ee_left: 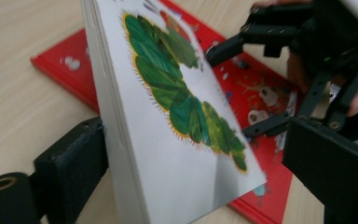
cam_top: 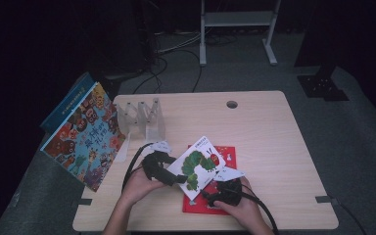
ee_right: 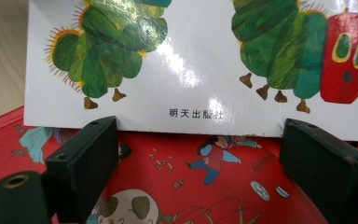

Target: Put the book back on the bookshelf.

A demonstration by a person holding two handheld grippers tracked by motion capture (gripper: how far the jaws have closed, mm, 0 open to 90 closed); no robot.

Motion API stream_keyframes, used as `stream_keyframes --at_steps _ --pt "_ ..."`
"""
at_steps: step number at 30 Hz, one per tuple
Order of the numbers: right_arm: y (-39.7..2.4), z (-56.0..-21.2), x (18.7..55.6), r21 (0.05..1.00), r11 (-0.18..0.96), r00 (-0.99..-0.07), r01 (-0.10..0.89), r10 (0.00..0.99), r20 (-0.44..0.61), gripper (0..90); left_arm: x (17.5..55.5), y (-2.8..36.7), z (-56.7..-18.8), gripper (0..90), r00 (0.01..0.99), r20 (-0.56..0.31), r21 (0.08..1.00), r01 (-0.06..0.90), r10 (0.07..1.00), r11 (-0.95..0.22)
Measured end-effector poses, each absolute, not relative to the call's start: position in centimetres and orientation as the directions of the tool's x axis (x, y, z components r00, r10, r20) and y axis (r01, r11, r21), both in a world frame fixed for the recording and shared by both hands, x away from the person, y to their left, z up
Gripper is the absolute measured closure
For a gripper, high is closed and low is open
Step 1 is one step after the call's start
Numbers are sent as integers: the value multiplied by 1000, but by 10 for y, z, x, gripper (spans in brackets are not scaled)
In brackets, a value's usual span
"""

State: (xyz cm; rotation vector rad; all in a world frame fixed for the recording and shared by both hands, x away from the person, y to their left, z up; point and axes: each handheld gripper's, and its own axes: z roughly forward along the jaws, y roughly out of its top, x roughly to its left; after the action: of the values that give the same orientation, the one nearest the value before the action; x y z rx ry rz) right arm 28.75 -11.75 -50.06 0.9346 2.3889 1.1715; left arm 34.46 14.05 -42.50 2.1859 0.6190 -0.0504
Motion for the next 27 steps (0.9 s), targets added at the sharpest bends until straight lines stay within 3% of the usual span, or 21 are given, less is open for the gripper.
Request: stream_keyframes --at_steps 7,19,27 --pt "-118 -501 288 790 451 -735 416 678 1 108 335 127 -419 233 911 -228 743 391 344 -543" --pt "-118 -500 288 788 448 -735 421 678 7 109 330 125 -419 579 916 -149 737 353 371 -577" --pt "-118 -500 288 790 447 -734 419 679 5 121 333 129 -415 641 910 -140 746 356 390 -563"
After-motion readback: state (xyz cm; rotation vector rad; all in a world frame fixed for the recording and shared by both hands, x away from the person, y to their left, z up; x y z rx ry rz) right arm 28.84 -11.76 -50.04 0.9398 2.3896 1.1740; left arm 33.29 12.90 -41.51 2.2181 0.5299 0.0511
